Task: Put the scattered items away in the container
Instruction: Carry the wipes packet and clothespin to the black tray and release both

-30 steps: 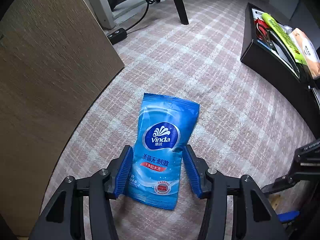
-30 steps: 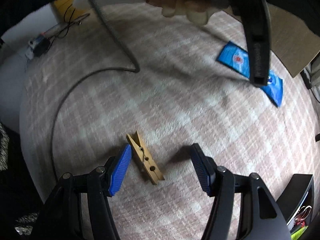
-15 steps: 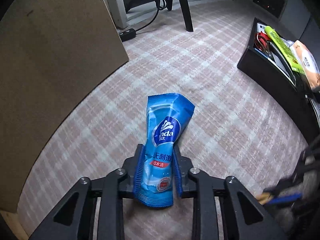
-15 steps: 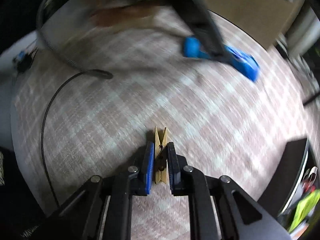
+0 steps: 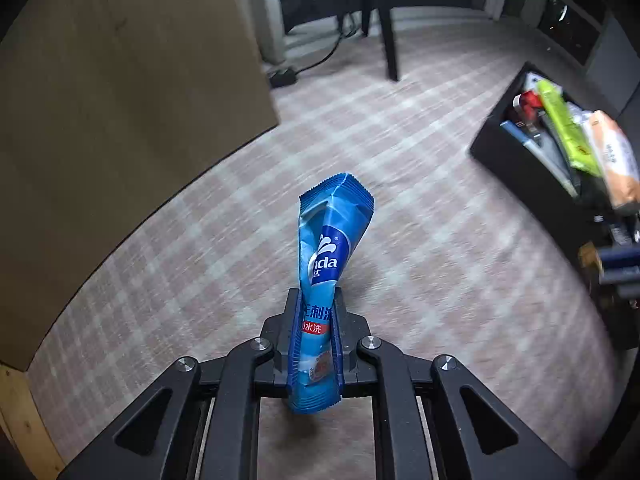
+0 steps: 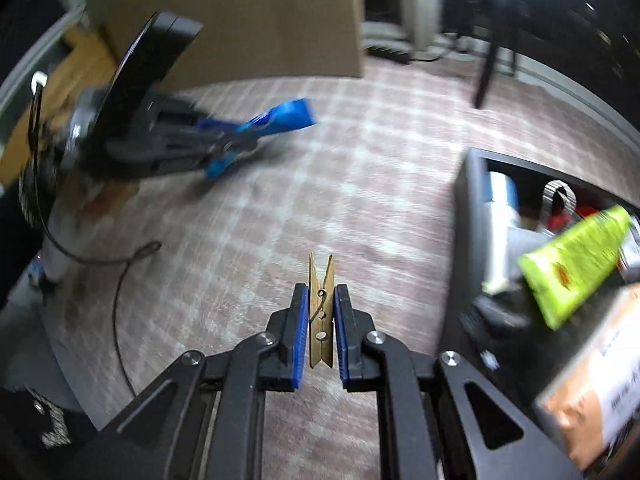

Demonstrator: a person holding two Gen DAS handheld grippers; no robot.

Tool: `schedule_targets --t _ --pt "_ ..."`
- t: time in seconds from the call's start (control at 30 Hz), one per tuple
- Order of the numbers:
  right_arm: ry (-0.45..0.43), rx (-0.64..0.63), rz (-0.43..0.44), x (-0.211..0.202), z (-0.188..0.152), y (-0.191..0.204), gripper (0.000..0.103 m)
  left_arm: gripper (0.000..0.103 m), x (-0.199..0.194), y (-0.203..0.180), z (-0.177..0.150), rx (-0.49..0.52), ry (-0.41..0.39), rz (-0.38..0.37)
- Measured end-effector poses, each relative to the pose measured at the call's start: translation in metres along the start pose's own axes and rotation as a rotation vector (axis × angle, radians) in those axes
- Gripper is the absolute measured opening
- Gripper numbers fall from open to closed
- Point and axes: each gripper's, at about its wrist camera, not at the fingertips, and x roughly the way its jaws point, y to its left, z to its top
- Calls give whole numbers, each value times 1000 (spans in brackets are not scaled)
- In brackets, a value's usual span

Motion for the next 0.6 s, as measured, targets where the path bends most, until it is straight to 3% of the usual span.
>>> schedule_targets --t 0.03,0.17,0.6 --pt "-17 23 -11 -2 -1 1 13 12 4 13 13 9 -5 -1" --pt "-73 119 -60 -32 -14 -19 13 12 -23 -7 28 36 -38 -27" --pt "-132 383 -309 -127 -94 -141 13 12 -61 -168 123 194 -167 -139"
